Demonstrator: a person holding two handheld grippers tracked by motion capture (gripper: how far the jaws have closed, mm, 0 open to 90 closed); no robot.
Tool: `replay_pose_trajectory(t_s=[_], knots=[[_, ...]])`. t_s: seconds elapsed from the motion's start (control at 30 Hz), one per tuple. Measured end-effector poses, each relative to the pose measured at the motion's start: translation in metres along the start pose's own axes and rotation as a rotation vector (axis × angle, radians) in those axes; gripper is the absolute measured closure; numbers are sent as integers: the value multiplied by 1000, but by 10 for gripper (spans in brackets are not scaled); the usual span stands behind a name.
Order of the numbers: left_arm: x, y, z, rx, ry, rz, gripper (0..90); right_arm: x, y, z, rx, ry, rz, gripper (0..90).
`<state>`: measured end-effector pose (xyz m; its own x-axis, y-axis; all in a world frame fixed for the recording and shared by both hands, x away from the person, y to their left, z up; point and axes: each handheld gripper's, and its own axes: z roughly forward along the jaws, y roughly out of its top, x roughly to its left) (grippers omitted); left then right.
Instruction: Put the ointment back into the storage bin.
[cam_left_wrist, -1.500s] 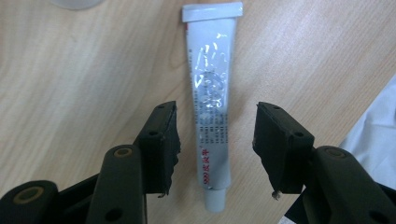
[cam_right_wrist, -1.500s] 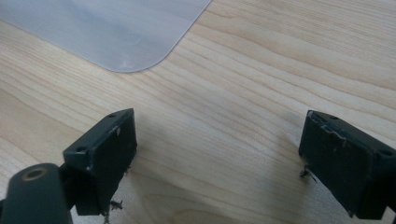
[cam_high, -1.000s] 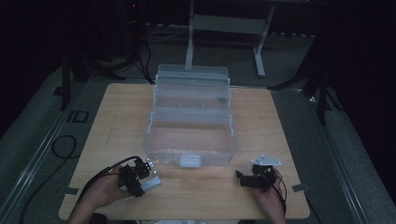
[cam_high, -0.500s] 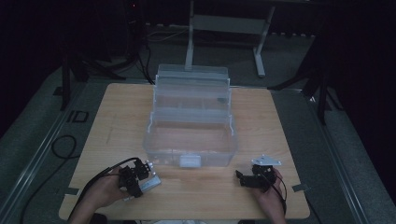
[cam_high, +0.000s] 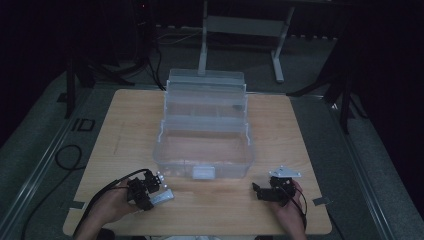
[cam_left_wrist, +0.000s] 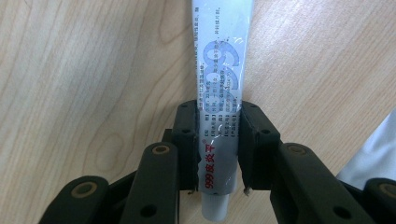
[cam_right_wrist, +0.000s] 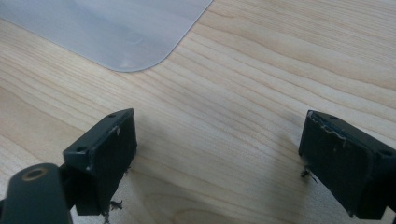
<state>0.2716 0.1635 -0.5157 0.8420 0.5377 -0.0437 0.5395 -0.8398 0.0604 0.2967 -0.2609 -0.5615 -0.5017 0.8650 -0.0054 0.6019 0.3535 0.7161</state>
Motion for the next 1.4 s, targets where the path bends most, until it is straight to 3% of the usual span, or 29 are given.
replay_pose_trajectory(t_s=[0.37, 0.93, 1.3, 1.4], knots=[[0, 2, -16, -36, 6, 40, 711, 0, 0, 0, 0, 1, -2, 110], [11, -9, -44, -106, 13, 30, 711, 0, 0, 0, -1, 2, -3, 110], [15, -10, -49, -128, 23, 66, 711, 0, 0, 0, -1, 2, -2, 110], [15, -11, -51, -136, 23, 93, 711, 0, 0, 0, -1, 2, -3, 110]])
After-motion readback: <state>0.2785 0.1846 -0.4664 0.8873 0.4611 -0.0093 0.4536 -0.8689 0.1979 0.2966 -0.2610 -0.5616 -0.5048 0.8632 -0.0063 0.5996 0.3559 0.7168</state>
